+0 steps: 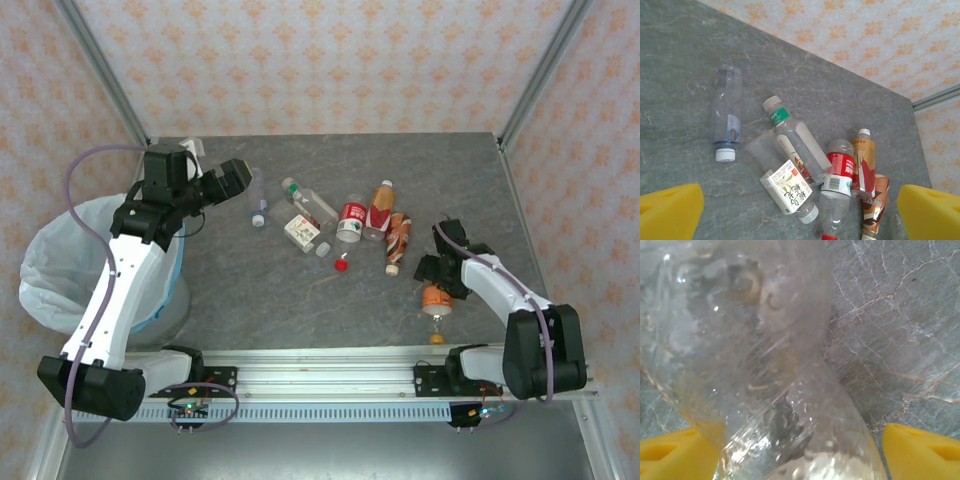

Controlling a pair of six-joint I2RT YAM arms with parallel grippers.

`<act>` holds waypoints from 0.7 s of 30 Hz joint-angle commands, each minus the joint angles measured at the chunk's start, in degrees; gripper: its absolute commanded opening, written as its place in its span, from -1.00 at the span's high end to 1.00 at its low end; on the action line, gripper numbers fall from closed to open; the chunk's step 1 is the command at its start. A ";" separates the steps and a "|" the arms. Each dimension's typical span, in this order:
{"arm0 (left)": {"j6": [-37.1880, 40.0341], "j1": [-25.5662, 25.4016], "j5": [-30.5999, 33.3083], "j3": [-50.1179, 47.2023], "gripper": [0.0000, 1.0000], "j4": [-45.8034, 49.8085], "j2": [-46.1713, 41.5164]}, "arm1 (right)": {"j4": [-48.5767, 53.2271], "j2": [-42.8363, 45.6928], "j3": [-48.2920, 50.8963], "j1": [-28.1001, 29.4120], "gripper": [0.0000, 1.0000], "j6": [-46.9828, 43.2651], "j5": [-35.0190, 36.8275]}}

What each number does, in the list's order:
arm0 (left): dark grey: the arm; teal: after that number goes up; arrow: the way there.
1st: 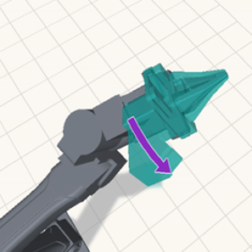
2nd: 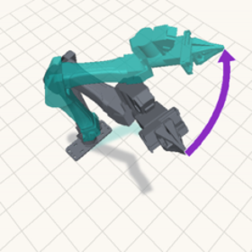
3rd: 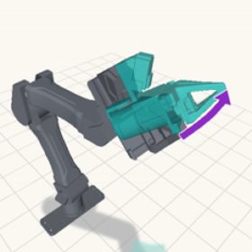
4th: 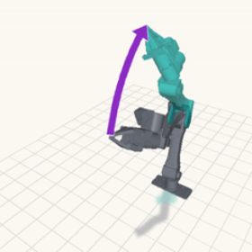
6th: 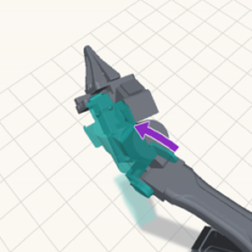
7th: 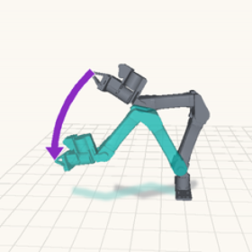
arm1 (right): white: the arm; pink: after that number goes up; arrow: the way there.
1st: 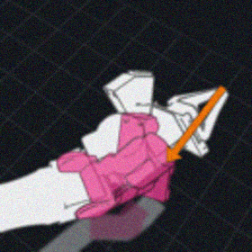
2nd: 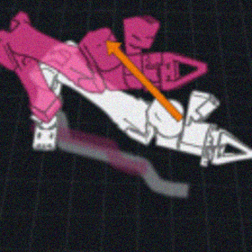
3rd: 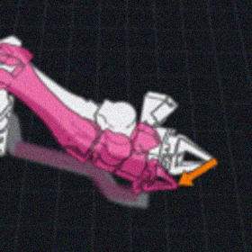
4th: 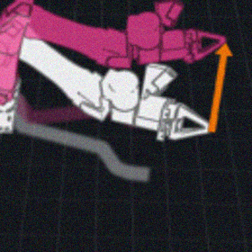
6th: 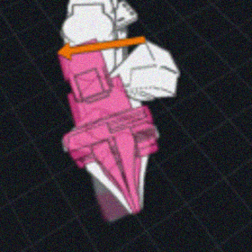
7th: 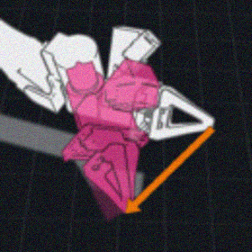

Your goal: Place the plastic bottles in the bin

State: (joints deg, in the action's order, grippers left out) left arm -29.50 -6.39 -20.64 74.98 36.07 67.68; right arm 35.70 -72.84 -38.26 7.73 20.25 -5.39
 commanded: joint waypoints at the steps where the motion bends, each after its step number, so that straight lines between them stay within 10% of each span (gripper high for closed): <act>1: -0.81 -0.30 -0.38 -0.65 -1.00 -2.15 -0.61 | -3.07 -0.91 0.23 0.23 -0.58 3.74 0.82; 21: 1.17 -0.20 2.90 -4.96 -1.00 -6.85 -3.09 | -5.91 13.85 4.08 0.19 0.07 7.15 7.51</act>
State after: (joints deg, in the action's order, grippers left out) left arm -30.55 -6.39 -18.52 70.65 31.40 65.98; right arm 30.52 -62.19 -34.92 7.73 26.63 -0.73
